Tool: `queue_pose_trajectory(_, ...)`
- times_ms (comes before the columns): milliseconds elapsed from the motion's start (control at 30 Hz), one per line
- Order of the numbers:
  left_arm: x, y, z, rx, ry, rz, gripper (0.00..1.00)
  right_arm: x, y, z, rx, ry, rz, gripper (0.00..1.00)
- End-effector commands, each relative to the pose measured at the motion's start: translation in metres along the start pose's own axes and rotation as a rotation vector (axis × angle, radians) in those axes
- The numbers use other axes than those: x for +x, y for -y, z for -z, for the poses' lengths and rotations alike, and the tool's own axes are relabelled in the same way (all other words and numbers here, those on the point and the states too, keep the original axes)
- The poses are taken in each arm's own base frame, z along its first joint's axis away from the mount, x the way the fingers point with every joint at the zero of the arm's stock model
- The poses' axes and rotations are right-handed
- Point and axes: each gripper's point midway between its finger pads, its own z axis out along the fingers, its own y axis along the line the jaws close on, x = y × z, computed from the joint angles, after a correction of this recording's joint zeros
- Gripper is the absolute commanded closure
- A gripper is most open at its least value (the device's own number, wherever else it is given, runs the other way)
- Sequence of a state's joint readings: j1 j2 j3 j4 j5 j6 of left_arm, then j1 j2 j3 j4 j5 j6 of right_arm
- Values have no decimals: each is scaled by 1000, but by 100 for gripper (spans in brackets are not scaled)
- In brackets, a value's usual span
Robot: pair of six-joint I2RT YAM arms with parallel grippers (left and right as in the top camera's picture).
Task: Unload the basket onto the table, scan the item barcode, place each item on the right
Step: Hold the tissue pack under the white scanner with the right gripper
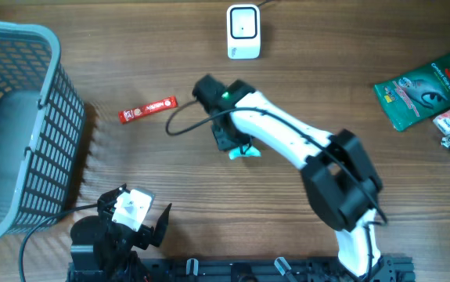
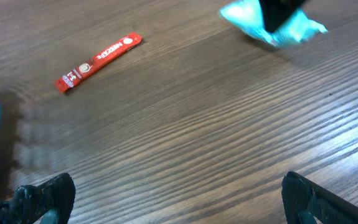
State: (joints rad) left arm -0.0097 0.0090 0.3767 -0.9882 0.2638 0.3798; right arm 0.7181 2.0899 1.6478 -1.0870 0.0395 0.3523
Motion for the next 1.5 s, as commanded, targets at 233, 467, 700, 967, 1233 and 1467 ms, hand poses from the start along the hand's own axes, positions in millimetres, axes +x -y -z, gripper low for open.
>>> queue_pose_trajectory(233, 1, 2, -1, 11, 2, -1, 0, -3, -60, 177, -1466, 188, 274, 96)
queue_pose_trajectory(467, 1, 2, -1, 11, 2, -1, 0, 9, -63, 152, -1592, 543, 667, 95)
queue_pose_trajectory(700, 1, 2, -1, 11, 2, -1, 0, 6, -64, 154, -1542, 732, 844, 95)
queue_pose_trajectory(967, 1, 2, -1, 11, 2, -1, 0, -3, -65, 144, -1492, 658, 745, 96)
queue_pose_trajectory(1233, 1, 2, -1, 11, 2, -1, 0, -54, 29, 8, -514, 269, -148, 95)
queue_pose_trajectory(1467, 1, 2, -1, 11, 2, -1, 0, -108, 119, 86, 21, 449, -106, 95)
